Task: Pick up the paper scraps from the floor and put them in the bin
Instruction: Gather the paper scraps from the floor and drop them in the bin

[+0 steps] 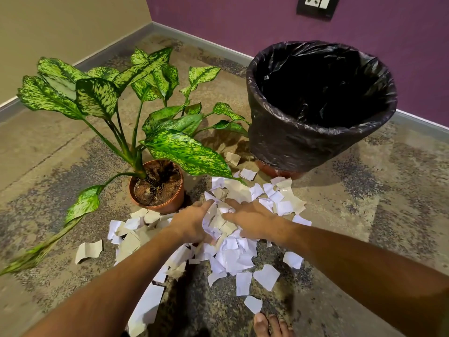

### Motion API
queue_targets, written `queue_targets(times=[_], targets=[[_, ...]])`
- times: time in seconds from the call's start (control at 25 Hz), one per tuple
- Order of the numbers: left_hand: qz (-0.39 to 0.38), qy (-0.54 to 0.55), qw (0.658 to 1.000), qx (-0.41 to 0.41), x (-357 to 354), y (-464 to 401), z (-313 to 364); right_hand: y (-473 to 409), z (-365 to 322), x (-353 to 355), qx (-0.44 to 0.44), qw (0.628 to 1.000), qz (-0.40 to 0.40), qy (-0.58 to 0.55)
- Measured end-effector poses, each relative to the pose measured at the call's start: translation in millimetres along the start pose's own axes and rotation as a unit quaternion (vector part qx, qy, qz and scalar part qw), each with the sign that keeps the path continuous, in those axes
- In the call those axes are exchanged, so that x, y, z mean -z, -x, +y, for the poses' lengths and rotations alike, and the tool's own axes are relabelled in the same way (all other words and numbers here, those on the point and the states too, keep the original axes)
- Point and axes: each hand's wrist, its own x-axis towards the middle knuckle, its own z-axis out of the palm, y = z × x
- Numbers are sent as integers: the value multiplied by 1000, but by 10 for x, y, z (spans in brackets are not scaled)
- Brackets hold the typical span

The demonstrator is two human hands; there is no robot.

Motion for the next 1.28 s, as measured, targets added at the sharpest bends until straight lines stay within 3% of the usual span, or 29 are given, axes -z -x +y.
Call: queue_targets(times=[0.12,0.24,0.44,0.56,0.8,1.04,1.16,1.28], targets=[[27,14,999,-17,35,10,-10,37,-30,73,-3,1000,20,8],[62,3,998,18,104,22,-32,65,-15,168,-36,995,58,-67],[-2,-20,997,71,70,52,21,17,-100,170,-21,986,-41,-162],[-16,-44,996,73,-13,82,-4,36,-196,102,24,993,-46,-105],[-14,-22,999,36,-9,73,-85,20,-192,-7,34,998,38,-21],[0,-19,1000,12,-3,12,-80,98,-83,54,11,990,19,-139],[4,5,1000,6,-6,-6,-28,98,-146,-18,61,997,-21,-52],[3,23,1000,8,2,-16,4,90,-210,-57,63,998,4,-9]])
